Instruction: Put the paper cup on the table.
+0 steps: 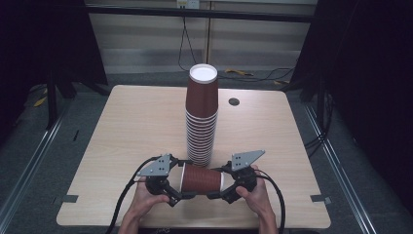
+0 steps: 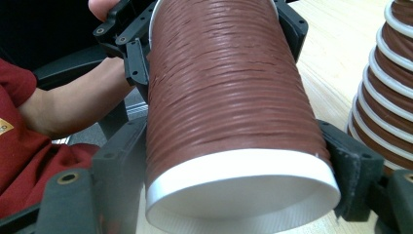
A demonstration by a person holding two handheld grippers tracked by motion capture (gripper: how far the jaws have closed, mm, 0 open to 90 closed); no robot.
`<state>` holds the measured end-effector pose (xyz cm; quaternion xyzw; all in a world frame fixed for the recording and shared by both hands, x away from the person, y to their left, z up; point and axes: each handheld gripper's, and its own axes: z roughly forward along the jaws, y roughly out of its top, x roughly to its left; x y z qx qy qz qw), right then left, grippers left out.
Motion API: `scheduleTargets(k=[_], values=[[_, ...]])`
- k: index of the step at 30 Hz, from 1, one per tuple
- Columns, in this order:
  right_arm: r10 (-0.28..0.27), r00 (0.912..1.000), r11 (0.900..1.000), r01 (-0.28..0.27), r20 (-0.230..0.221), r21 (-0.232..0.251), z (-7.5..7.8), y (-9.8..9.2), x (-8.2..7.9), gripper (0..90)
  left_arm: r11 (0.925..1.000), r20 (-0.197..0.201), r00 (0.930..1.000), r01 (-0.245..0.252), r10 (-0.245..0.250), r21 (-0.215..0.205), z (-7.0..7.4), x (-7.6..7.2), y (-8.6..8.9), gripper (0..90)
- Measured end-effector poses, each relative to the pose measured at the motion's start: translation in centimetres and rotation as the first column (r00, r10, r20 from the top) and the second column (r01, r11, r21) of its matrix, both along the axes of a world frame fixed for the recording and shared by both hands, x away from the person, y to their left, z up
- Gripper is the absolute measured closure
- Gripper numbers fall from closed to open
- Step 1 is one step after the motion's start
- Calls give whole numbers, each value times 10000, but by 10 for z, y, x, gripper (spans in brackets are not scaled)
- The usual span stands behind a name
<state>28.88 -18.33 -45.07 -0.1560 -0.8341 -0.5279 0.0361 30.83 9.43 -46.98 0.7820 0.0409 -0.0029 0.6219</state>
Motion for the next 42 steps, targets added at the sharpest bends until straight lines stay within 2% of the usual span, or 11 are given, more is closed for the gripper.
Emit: scheduleTargets(k=[7, 9, 12, 17, 19, 26, 28, 31, 36, 40, 42], values=[[-165, 9999, 9999, 165, -25, 7, -5, 1, 1, 200, 9995, -120, 9998, -133, 136, 273, 2, 1, 2, 47], [-312, 9995, 9995, 312, 19, 29, -6, 1, 0, 155, 9990, -242, 9994, -251, 260, 372, 2, 2, 3, 46], [-538, 9984, 9985, 538, 158, -28, -6, 0, -1, 156, 9986, -213, 9993, -293, 302, 445, 3, 2, 5, 47], [-783, 9966, 9968, 778, 250, 194, -7, -4, -2, 136, 9961, -132, 9988, -464, 475, 756, 6, 2, 6, 47], [-881, 9955, 9959, 873, 355, 243, -7, -5, -3, 133, 9963, -161, 9987, -462, 475, 730, 7, 2, 6, 47], [-1613, 9832, 9861, 1569, 854, 553, -7, -12, -6, 132, 9932, -136, 9974, -686, 702, 939, 9, 3, 12, 47], [-1774, 9805, 9828, 1720, 845, 672, -8, -15, -7, 132, 9924, -107, 9970, -750, 764, 978, 10, 4, 13, 47], [-2205, 9692, 9744, 2138, 1097, 703, -9, -19, -9, 131, 9906, -111, 9967, -791, 809, 1118, 12, 4, 17, 47], [-2897, 9437, 9562, 2781, 1595, 916, -6, -24, -13, 132, 9871, -106, 9943, -1040, 1061, 1220, 12, 5, 21, 47], [-3375, 9237, 9407, 3239, 1812, 1007, -6, -26, -15, 130, 9847, -115, 9934, -1116, 1141, 1337, 13, 7, 26, 47], [-3619, 9148, 9308, 3440, 1797, 1232, -7, -28, -16, 134, 9814, -100, 9921, -1223, 1252, 1479, 13, 8, 28, 47]])
